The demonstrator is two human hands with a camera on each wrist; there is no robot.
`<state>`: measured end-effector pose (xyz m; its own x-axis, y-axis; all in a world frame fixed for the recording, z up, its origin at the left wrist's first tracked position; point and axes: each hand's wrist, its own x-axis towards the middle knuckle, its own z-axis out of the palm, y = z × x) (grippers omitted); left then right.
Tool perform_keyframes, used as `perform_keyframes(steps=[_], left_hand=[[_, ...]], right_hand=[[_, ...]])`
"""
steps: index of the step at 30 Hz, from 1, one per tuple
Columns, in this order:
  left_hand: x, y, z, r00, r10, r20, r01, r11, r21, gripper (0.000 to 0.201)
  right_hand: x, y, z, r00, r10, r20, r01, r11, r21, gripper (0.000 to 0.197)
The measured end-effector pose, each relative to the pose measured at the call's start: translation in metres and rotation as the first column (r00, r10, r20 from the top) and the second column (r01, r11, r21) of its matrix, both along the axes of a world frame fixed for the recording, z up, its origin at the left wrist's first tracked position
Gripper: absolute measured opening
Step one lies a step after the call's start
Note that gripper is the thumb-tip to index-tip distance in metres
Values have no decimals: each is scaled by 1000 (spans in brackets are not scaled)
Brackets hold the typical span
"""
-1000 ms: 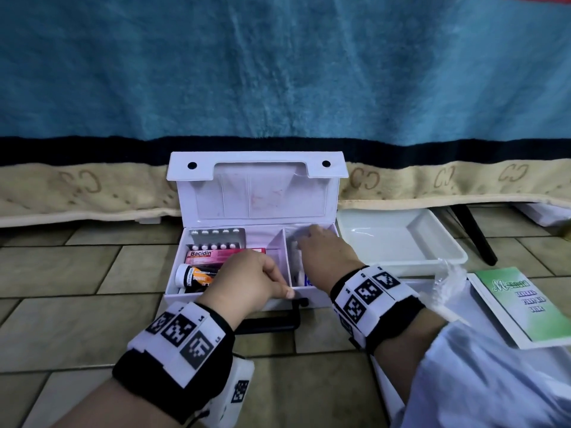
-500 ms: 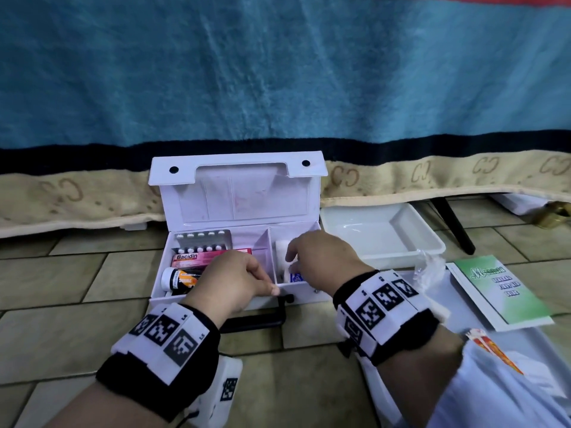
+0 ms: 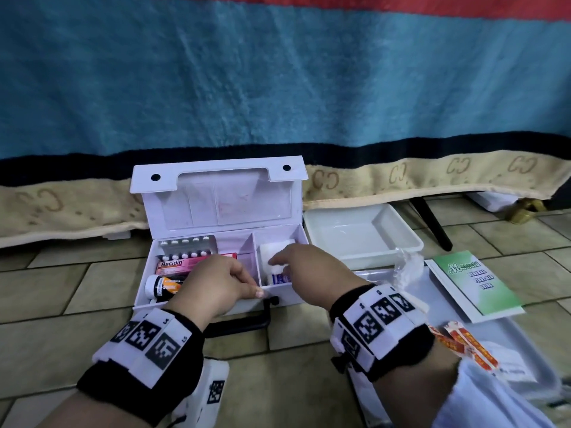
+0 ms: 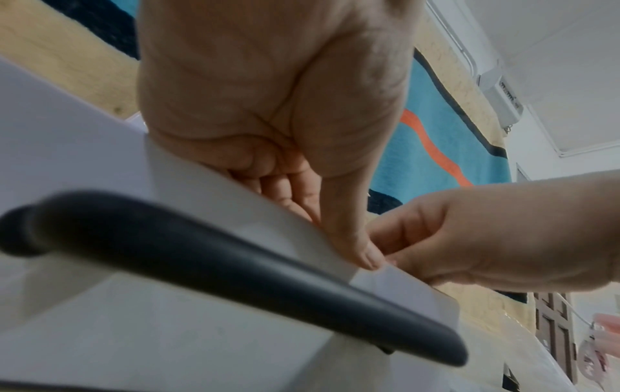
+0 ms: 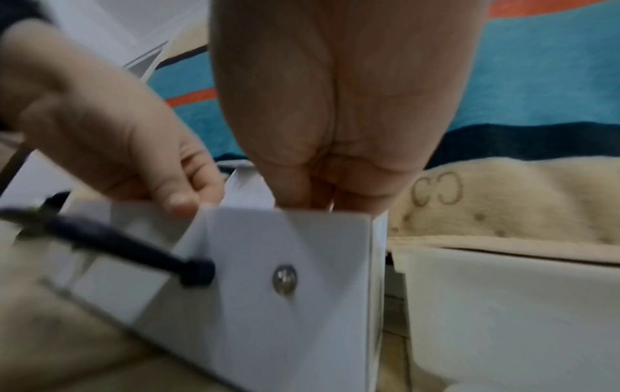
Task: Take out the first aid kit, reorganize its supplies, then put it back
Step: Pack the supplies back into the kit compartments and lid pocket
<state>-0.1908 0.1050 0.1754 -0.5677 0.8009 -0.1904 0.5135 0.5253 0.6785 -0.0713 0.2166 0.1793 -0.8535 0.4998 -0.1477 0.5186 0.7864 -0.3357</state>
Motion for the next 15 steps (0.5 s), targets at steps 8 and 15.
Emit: perform_keyframes(steps=[8, 15], left_hand=[[1, 1, 1, 1000, -4, -20, 4, 1000, -10, 17], [4, -1, 1, 1000, 12, -14, -12, 1000, 8, 14]], right_hand=[[92, 54, 26, 804, -592, -50, 586, 777, 227, 27], [105, 61, 1, 789, -540, 293, 535, 838, 106, 27]])
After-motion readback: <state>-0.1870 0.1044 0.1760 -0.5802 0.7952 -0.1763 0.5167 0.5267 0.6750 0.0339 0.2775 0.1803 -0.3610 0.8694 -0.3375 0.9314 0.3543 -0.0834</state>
